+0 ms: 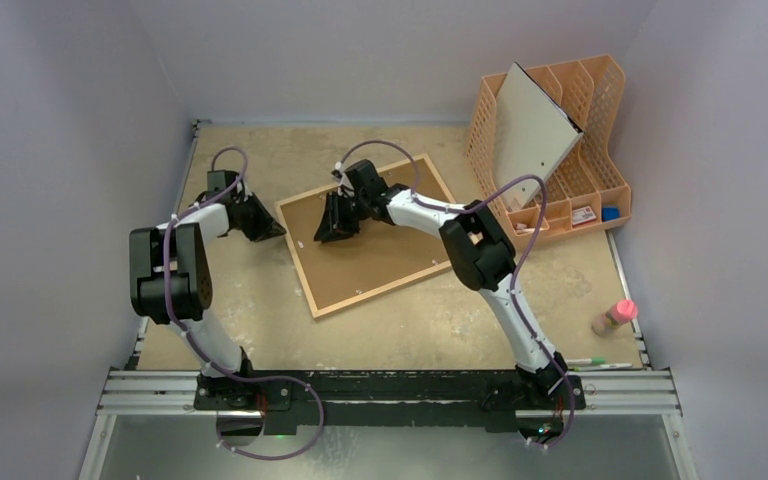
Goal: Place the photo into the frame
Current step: Adjust the photo frame at the center of the board, then install the photo frame at the center of the board, then adjust the photo frame at the center of the board, then install the photo frame at the center of the board.
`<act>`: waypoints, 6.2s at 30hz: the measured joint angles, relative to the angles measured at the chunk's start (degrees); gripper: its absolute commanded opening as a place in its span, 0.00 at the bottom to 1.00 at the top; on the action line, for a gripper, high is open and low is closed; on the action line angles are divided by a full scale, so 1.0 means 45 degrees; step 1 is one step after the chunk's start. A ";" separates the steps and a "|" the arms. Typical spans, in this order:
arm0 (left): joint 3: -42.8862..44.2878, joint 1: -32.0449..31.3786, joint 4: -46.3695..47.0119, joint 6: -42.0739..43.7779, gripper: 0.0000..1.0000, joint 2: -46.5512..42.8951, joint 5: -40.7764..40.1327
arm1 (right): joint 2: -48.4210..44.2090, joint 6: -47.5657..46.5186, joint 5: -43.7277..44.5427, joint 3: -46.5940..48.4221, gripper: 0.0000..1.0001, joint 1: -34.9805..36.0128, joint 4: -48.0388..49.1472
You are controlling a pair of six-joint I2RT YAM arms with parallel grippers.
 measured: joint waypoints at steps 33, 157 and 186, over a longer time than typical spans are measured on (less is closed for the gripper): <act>-0.0738 0.0151 0.1020 0.0000 0.04 -0.0238 0.0437 | 0.1515 0.1904 -0.0316 0.1491 0.25 0.1132 0.1559; -0.0015 -0.1365 -0.0631 0.2307 0.27 0.0204 0.0627 | -0.2210 -1.1060 1.0176 -0.2973 0.37 0.2973 0.2603; 0.0019 -0.1287 -0.0631 0.2263 0.22 0.0321 0.0874 | -0.1656 -1.1448 1.0355 -0.2968 0.26 0.3045 0.3682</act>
